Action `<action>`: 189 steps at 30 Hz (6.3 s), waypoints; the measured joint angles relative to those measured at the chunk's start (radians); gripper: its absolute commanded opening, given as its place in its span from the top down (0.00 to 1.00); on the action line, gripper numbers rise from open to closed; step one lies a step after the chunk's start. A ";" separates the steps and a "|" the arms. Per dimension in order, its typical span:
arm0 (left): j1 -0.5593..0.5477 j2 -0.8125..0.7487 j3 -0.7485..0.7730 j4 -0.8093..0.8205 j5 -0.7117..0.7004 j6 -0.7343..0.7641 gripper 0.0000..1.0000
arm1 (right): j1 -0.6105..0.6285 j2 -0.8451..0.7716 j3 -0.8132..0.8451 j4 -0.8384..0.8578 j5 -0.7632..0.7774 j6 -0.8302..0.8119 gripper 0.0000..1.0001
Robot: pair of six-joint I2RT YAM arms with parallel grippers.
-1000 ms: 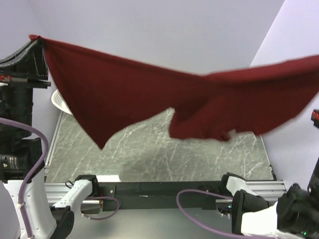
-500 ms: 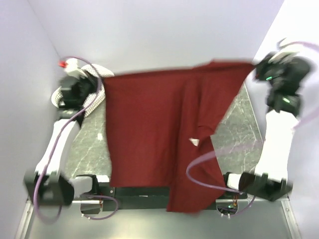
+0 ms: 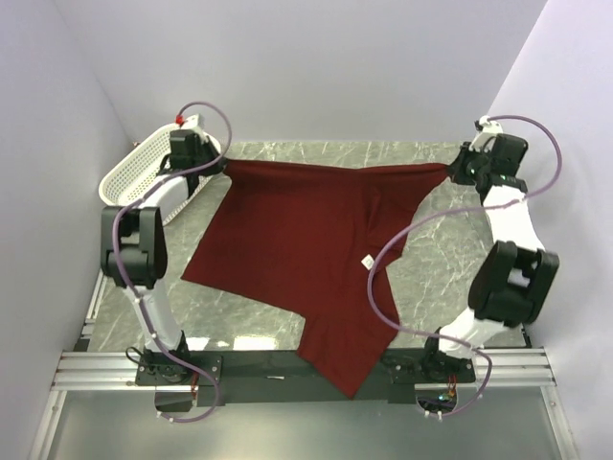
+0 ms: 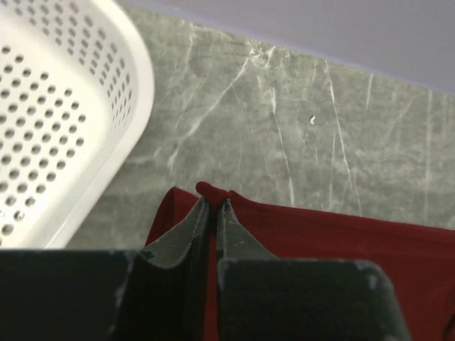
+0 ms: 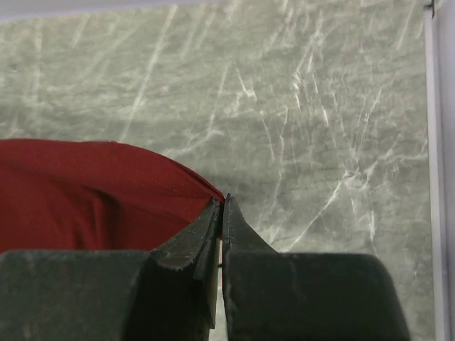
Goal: Fold and stack the t-shirts
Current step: Flatten the tshirt out
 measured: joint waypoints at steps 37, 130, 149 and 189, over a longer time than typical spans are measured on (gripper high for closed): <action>-0.060 -0.236 0.034 -0.073 0.021 0.080 1.00 | 0.180 -0.159 0.483 -0.273 0.039 0.012 1.00; -0.196 0.422 0.628 -0.174 -0.277 0.174 1.00 | 0.149 0.517 0.612 -0.076 0.473 0.007 1.00; -0.193 -0.407 0.109 -0.009 -0.199 0.150 1.00 | 0.238 -0.263 0.313 -0.168 0.178 -0.069 1.00; -0.203 -0.107 -0.103 0.122 -0.206 0.144 1.00 | 0.103 -0.071 -0.102 0.077 0.198 -0.098 1.00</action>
